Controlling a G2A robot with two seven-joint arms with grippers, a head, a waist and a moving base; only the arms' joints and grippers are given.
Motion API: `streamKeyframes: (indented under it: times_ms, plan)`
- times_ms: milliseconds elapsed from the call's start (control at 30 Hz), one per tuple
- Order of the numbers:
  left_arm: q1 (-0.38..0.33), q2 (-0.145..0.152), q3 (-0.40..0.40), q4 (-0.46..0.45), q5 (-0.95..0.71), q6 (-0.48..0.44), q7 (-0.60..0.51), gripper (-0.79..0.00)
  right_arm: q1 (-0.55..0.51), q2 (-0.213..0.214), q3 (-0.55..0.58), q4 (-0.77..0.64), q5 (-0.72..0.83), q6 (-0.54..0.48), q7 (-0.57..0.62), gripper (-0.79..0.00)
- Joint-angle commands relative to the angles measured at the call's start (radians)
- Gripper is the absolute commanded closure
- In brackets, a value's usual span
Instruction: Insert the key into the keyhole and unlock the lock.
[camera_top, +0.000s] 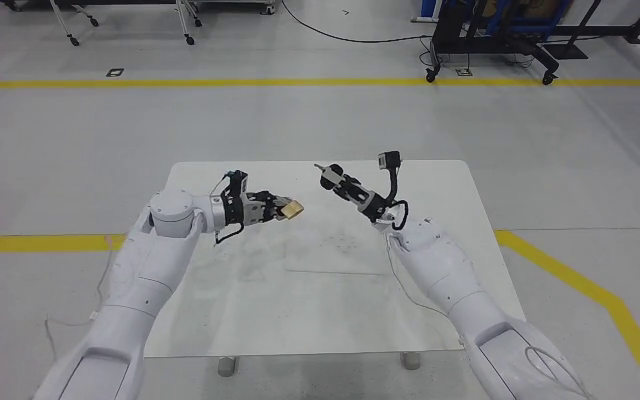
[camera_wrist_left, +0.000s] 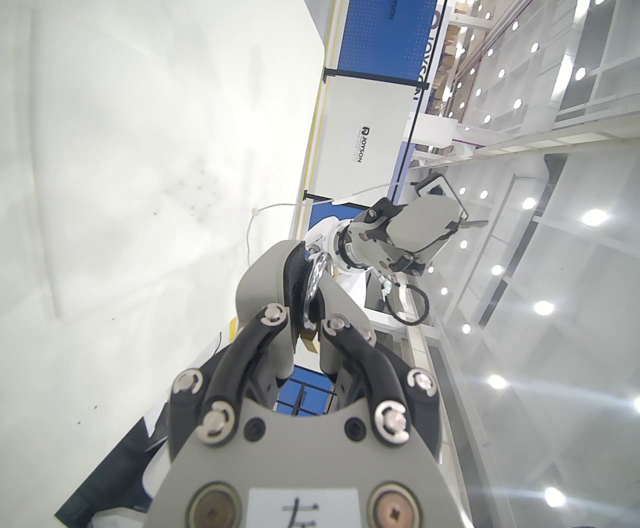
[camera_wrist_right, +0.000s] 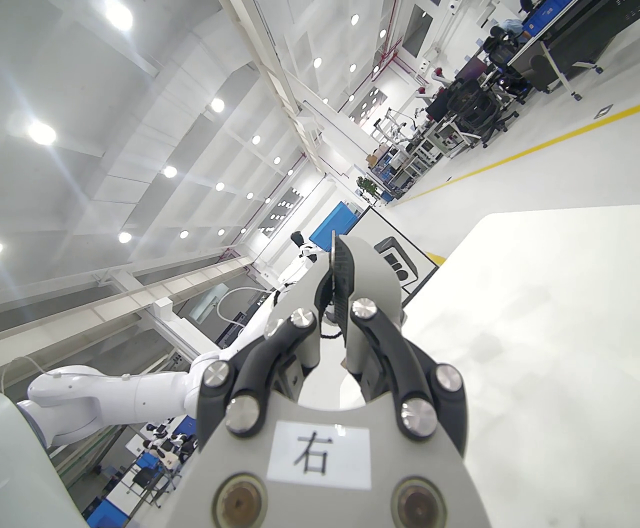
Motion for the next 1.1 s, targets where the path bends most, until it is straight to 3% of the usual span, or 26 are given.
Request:
streamKeyframes:
  times_ms: [0,200,567,733,1067]
  plan:
    - [-0.039,-0.016,0.025,0.054,-0.039,-0.003,-0.002,0.0,-0.011,0.004,0.007,-0.026,-0.017,0.026,-0.008,0.0]
    - [-0.115,-0.052,0.067,0.184,-0.103,-0.046,0.039,0.0,-0.04,0.013,0.026,-0.079,-0.03,0.089,-0.026,0.0]
    - [-0.115,-0.052,0.067,0.184,-0.103,-0.046,0.039,0.0,-0.045,0.014,0.028,-0.089,-0.017,0.101,-0.015,0.0]
    - [-0.097,-0.051,0.066,0.102,-0.075,-0.088,0.1,0.0,-0.057,0.014,0.029,-0.113,-0.018,0.12,-0.024,0.0]
    - [-0.07,-0.043,0.026,0.073,-0.102,-0.064,0.145,0.0,-0.177,0.028,0.064,-0.315,0.237,0.472,0.125,0.0]
